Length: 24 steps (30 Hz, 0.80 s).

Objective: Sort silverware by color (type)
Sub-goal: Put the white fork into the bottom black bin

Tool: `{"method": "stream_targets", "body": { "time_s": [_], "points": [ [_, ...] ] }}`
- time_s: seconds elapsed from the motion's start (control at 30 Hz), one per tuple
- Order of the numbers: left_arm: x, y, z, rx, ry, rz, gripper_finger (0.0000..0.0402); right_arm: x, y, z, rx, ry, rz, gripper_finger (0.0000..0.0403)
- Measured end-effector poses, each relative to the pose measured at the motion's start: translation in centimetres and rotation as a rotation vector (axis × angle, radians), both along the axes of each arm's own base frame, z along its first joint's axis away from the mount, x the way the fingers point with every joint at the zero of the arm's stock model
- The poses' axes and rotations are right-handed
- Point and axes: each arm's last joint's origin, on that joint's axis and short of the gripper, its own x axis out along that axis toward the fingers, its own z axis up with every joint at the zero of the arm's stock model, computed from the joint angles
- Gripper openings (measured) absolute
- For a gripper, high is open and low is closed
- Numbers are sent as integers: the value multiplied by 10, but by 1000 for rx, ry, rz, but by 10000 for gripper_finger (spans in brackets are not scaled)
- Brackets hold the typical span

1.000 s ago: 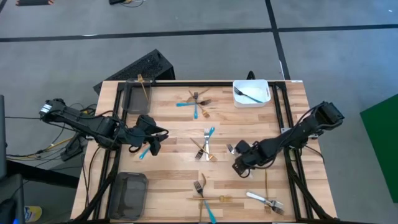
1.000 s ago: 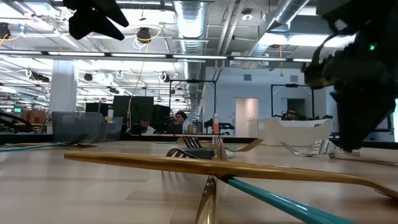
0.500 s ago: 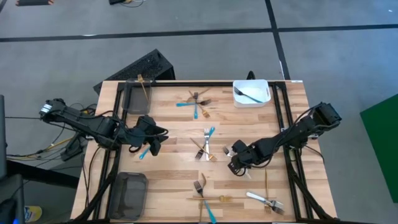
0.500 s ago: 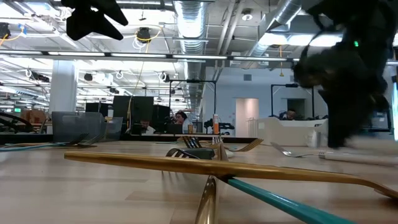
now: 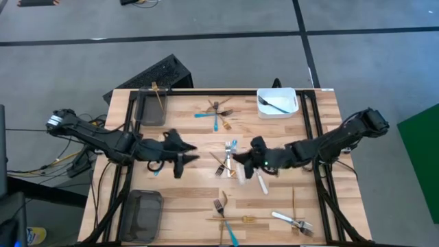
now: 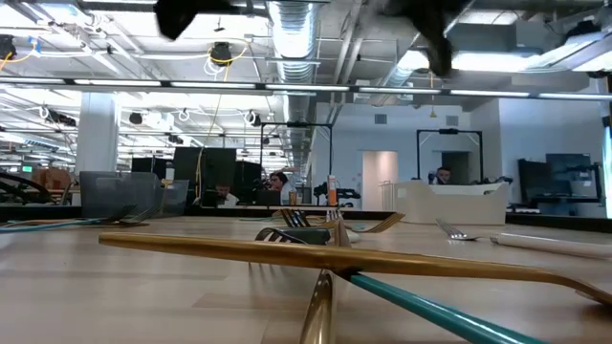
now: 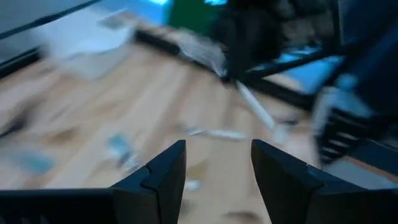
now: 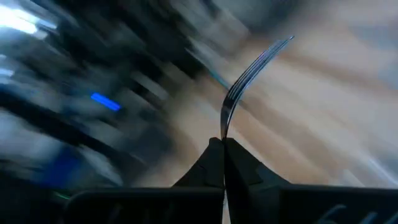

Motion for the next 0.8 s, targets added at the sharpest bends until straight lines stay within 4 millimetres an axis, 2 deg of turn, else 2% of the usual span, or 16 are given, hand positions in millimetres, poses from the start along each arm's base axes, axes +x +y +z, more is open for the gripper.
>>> {"method": "stream_targets", "body": {
  "time_s": [0.1,0.17,0.33,0.57,0.8],
  "points": [
    [16,-6,5,-25,-121,-57,169,5,-4,29,-101,-267,22,13],
    [23,-8,7,-35,-184,-46,169,5,-6,38,-190,-346,18,13],
    [40,-11,8,7,-298,-79,169,5,-5,45,-406,-355,62,13],
    [58,-7,1,5,-363,-89,169,5,-4,51,-468,-381,107,13],
    [71,5,6,-11,-500,-157,169,6,-10,52,-575,-369,100,13]
  ]
}}
